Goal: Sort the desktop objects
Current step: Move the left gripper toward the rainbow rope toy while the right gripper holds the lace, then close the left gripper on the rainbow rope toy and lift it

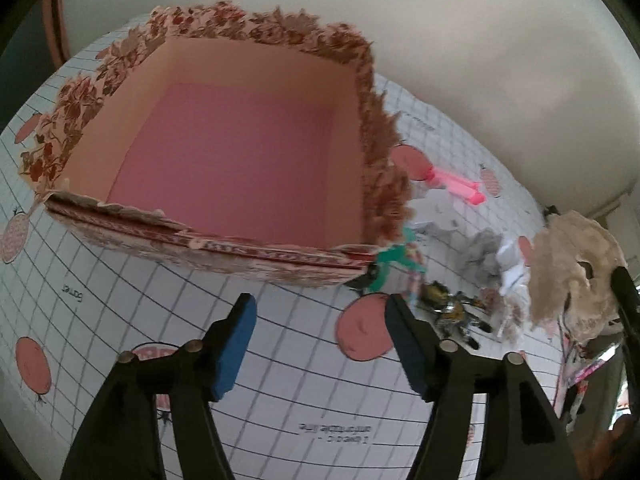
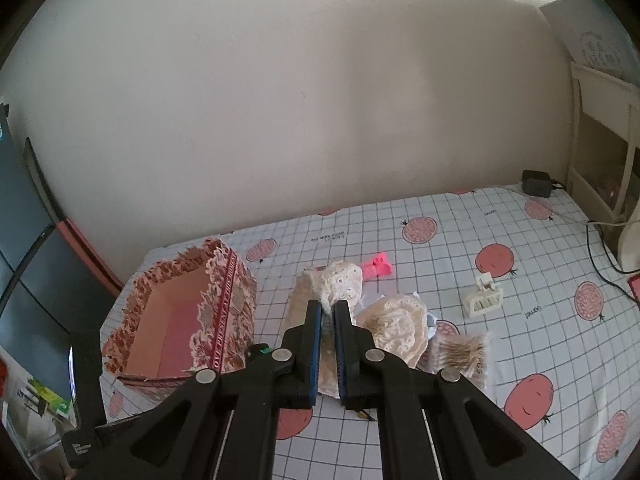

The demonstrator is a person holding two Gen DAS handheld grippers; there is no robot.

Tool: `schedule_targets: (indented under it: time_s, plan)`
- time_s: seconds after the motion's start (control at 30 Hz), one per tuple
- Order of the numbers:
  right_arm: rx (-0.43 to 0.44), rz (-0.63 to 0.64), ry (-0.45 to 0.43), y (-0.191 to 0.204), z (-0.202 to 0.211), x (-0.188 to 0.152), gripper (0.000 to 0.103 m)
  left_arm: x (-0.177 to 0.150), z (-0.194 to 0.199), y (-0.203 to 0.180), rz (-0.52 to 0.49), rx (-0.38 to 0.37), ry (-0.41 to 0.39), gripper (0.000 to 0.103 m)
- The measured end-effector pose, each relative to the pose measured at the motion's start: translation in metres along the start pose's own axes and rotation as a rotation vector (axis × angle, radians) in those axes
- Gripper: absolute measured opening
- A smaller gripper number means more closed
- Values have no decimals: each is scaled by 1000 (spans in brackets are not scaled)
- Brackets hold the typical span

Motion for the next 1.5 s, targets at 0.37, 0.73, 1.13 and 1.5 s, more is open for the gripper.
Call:
schedule_targets:
  time_s: [0.37,0.73,1.13,1.5]
  plan:
    - [-37,15,13,-24,5,-1,7,-14,-11,-30,-46,-79,43,72]
    - [-36,-49,49,-48,5,-1,7,-20,-37,-86,-111,-122,18,71]
    - [-52,-142,105,-77,0,-6,7,-27,-68,-98,-103,-106,26,53]
    - [-66,-175,117,-90,4,-8,7,-26,-75,-93,-54,-105,10,34]
Point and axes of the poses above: each gripper's, at about its wrist camera, not at the fingertips, and z roughly against the way its jaws point, y to its left, x to its top, the point moved 7 cm from there along -z, roughly the way its jaws point, and after that the axes turned 14 degrees about -y, right-handed, at the moved point
